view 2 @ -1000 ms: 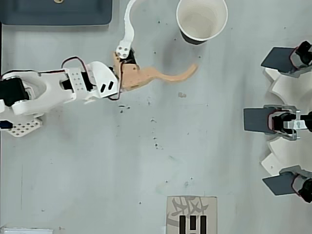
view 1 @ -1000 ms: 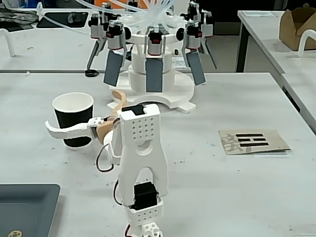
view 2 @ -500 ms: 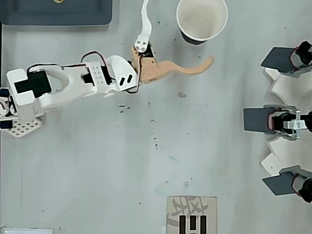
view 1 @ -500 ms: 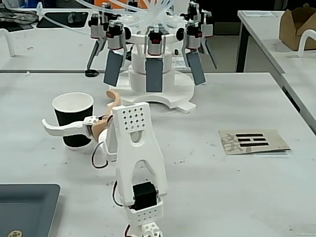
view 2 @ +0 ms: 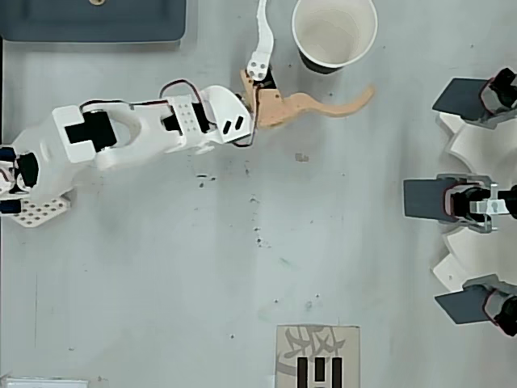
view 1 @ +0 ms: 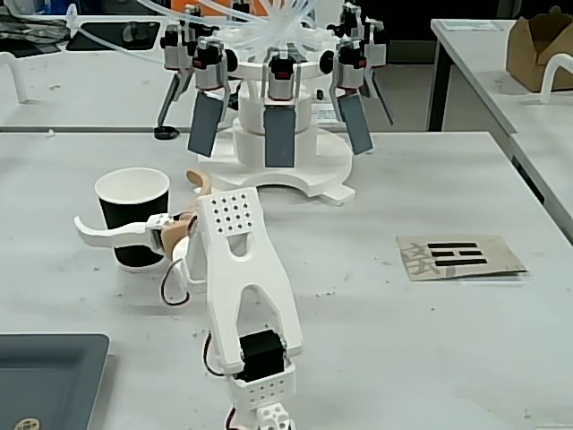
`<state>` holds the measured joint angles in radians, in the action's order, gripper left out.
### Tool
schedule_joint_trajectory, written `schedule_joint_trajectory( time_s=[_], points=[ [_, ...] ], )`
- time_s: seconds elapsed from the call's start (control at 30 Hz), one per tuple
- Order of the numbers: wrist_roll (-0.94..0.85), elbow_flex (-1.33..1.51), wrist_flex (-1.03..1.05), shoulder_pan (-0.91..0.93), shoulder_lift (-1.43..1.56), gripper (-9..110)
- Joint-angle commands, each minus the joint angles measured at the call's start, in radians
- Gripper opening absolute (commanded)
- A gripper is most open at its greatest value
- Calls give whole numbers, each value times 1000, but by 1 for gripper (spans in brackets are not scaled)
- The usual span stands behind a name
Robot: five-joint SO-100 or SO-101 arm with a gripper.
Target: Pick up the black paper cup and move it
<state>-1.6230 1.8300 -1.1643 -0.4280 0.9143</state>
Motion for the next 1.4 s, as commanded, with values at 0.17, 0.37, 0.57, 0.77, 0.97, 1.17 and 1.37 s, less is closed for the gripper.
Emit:
schedule_joint_trajectory(
  time_s=[0.17, 0.37, 0.57, 0.77, 0.97, 1.17, 1.37],
  points=[
    [20, -187, 60, -46, -48, 58],
    [34, -244, 103, -66, -77, 58],
    [38, -238, 123, -69, -77, 58],
    [46, -195, 178, -69, -38, 55],
    [60, -167, 176, -69, -17, 50],
    [78, -167, 173, -67, 2, 39],
    [92, -163, 158, -67, 12, 36]
  ],
)
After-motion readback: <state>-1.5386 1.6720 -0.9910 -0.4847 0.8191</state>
